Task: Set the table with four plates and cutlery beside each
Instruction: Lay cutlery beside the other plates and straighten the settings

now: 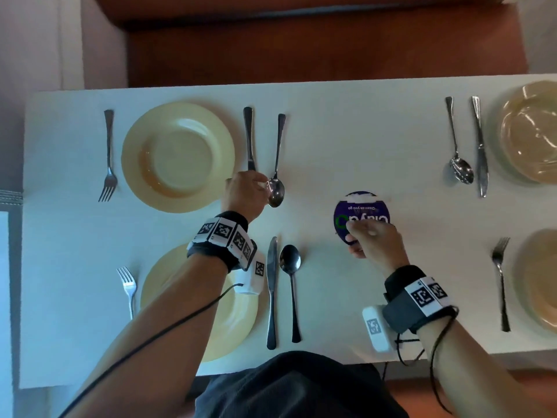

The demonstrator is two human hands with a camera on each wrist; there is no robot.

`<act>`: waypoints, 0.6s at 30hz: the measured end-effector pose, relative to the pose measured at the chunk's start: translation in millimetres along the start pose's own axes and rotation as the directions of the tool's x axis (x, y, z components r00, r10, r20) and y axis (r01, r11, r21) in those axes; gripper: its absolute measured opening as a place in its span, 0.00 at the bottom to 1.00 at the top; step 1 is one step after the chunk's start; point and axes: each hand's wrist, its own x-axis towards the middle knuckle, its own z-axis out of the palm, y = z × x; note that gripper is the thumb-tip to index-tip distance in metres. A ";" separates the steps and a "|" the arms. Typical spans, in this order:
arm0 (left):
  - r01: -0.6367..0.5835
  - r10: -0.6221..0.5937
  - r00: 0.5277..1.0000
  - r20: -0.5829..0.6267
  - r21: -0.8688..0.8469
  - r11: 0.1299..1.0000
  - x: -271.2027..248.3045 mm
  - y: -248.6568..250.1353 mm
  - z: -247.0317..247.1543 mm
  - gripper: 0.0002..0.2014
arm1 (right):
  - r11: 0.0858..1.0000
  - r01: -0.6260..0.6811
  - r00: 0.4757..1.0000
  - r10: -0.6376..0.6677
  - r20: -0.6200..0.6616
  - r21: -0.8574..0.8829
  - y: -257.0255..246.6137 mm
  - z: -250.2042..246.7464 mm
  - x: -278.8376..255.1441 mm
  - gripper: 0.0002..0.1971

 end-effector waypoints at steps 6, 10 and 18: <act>0.015 -0.015 1.000 -0.017 0.003 1.000 1.9 8.1 6.8 0.11 | 0.999 0.021 0.999 -0.020 -0.045 0.025 22.3 -15.4 -5.2 0.10; 0.023 -0.022 0.999 -0.039 0.019 1.000 1.1 11.3 8.2 0.10 | 0.998 0.063 0.997 -0.062 -0.047 0.010 19.8 -13.0 -1.0 0.08; -0.005 0.026 0.991 -0.131 0.157 0.988 -13.5 7.4 1.9 0.10 | 0.980 0.184 0.983 -0.182 0.031 -0.073 -12.7 0.1 6.2 0.09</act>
